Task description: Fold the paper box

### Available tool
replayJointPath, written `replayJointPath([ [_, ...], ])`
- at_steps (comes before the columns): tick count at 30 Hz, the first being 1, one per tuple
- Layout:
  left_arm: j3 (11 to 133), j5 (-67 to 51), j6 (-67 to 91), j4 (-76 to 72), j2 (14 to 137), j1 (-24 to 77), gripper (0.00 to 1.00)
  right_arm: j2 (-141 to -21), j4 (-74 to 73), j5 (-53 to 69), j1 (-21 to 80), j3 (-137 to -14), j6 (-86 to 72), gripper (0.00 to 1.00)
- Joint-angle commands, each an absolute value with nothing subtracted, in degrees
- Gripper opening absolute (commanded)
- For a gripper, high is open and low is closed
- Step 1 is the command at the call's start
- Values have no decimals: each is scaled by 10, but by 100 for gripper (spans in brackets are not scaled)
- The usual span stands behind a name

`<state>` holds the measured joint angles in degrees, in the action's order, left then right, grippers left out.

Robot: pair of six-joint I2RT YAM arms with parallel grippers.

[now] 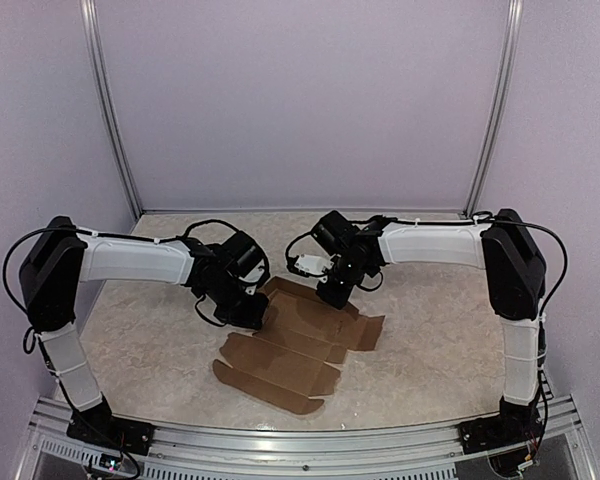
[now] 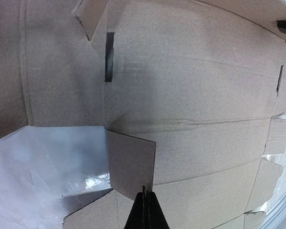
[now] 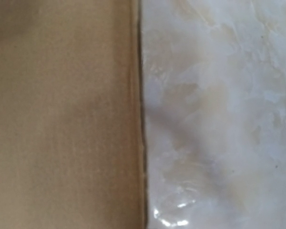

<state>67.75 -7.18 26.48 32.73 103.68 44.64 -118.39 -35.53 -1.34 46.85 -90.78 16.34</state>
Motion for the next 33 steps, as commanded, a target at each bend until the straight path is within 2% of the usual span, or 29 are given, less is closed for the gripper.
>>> replayJointPath([
  [1,674,-87,262,306,1057,455,0,-1159,-344,-19,467,-898,153,0],
  [16,680,-87,270,290,1069,457,0,-1138,-335,-24,467,-883,150,0],
  [33,734,-6,230,376,938,443,0,-1074,-298,-81,472,-843,204,0],
])
